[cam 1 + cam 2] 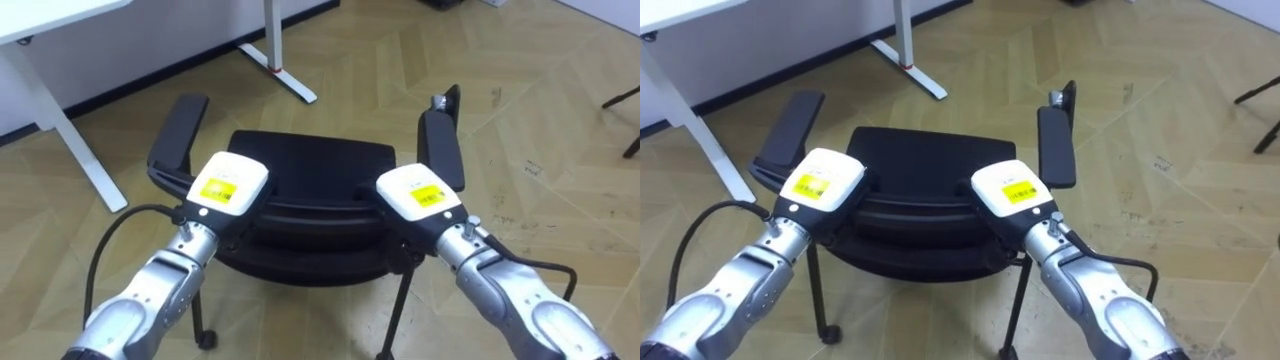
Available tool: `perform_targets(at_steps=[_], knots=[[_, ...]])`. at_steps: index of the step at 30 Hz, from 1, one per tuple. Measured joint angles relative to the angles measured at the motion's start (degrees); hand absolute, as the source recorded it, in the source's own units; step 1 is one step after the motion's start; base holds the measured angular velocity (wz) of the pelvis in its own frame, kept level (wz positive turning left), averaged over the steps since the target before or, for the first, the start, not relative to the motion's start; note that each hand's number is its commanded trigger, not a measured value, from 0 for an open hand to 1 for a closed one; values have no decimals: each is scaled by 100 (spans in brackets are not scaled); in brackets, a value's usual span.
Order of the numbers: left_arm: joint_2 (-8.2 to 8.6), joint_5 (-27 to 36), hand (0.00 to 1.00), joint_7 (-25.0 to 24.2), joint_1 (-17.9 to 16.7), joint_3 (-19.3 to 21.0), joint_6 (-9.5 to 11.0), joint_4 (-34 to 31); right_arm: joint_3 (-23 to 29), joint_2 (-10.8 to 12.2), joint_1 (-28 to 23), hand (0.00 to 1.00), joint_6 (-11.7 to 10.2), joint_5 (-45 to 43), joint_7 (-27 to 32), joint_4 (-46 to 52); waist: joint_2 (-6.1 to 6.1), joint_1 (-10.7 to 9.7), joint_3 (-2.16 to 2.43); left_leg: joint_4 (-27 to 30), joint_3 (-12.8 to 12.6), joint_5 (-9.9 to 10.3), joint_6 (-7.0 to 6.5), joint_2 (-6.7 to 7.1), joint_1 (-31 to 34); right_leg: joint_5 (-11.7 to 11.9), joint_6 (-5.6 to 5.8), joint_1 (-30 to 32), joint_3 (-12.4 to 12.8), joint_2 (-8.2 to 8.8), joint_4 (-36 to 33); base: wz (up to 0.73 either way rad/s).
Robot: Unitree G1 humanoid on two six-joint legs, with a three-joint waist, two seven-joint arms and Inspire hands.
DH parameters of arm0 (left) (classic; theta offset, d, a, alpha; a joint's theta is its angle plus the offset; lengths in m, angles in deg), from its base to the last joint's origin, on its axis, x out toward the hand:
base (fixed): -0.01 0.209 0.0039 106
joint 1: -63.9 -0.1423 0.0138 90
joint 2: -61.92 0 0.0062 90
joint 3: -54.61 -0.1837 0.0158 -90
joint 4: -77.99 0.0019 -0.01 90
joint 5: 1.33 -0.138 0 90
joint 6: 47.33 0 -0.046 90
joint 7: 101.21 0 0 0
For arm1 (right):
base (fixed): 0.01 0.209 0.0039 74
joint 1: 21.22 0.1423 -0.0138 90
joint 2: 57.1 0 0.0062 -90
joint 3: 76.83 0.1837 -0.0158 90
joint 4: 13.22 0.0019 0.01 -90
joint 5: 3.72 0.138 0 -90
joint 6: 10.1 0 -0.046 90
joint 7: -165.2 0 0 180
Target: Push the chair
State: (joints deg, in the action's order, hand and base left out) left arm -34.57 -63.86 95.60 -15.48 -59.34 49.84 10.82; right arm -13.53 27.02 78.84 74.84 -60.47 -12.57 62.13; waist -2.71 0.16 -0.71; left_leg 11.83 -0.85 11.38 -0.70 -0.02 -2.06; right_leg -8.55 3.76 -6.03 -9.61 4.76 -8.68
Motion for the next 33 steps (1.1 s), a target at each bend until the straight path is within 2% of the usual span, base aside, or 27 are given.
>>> perform_targets(at_steps=[2, 9, 17, 28, 30, 33], knots=[[35, -15, 100, 3, 4, -2, 33, -7, 3, 19, 105, 100, 10, -30, -24, -99, 7, 13, 5, 0, 31, 0, 0, 2, 13, 0, 0, -1, -8, 0, 2, 8], [-7, -14, 100, 24, 17, -5, 142, -32, 2, -16, 61, 100, -179, -359, 254, -205, 13, 13, 8, 6, 112, -1, 0, 14, 47, -1, 1, -4, -61, 5, 9, 7], [-5, -14, 100, -36, 17, -4, 152, -26, -1, 18, 65, 100, -192, -520, 309, -266, 7, 26, 4, 6, 117, -1, 0, 18, -17, -1, 1, -68, -57, 12, 38, 0], [2, -15, 100, 12, 89, -19, 203, 104, -28, 30, 110, 100, -278, -560, 500, -457, -51, 66, -28, 55, 116, 5, 8, 10, -41, -9, -1, -157, -86, 9, 92, 0], [-1, -41, 100, 23, 241, -18, 298, 295, -23, 107, 180, 100, -305, -569, 600, -648, -104, 141, -58, 221, 117, 42, 44, -24, 16, -47, -55, -198, -164, -12, 83, 6], [25, -72, 100, 18, 371, -18, 363, 527, -23, 204, 223, 100, -286, -591, 615, -798, -128, 176, -55, 568, 120, 186, 118, -131, 113, -91, -124, -254, -213, -111, 65, 10]])
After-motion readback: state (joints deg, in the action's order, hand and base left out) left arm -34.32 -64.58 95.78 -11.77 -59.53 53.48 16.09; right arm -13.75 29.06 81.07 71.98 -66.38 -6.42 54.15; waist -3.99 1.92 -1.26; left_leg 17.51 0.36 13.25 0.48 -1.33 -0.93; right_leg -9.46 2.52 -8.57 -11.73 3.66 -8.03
